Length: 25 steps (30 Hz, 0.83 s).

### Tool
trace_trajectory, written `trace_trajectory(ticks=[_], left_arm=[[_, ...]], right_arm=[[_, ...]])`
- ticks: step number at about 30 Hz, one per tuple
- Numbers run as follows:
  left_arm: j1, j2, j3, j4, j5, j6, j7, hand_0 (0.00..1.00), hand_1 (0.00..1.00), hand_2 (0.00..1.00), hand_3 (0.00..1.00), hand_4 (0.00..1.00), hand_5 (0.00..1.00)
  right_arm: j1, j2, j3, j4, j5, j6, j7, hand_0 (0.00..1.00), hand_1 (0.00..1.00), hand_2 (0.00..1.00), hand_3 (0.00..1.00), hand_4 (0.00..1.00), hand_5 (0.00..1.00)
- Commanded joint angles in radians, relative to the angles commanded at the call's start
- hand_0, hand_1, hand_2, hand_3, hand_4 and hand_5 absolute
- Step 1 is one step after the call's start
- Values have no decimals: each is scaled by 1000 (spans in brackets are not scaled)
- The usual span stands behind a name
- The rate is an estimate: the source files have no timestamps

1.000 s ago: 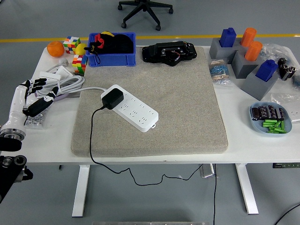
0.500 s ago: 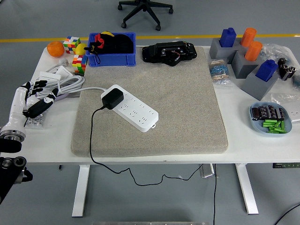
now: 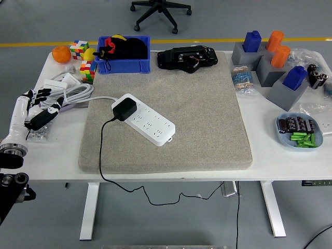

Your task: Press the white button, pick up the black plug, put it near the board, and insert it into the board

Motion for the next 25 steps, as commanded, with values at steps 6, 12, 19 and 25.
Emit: trace_trajectory(ticks=[6, 12, 19, 25], left_arm=[[9, 3, 1, -1, 0, -2, 2, 792, 753, 741, 704, 795, 458], [6, 5, 6, -1, 0, -2, 3, 792, 753, 741, 703, 796, 459], [5, 7, 10, -3, -1, -3, 4, 793, 752, 741, 702, 794, 454], [6, 8, 14, -4, -1, -4, 5, 793, 752, 738, 702, 793, 454]], right_arm=[[-3, -1, 5, 0, -2, -1, 1, 697, 639, 648, 591, 669, 417], [1, -3, 3, 2, 0, -1, 2, 697, 639, 648, 591, 670, 417], [2, -4, 0, 0, 0, 0, 1, 698, 639, 648, 591, 669, 417], [0, -6, -3, 1, 1, 0, 1, 697, 640, 648, 591, 669, 416]])
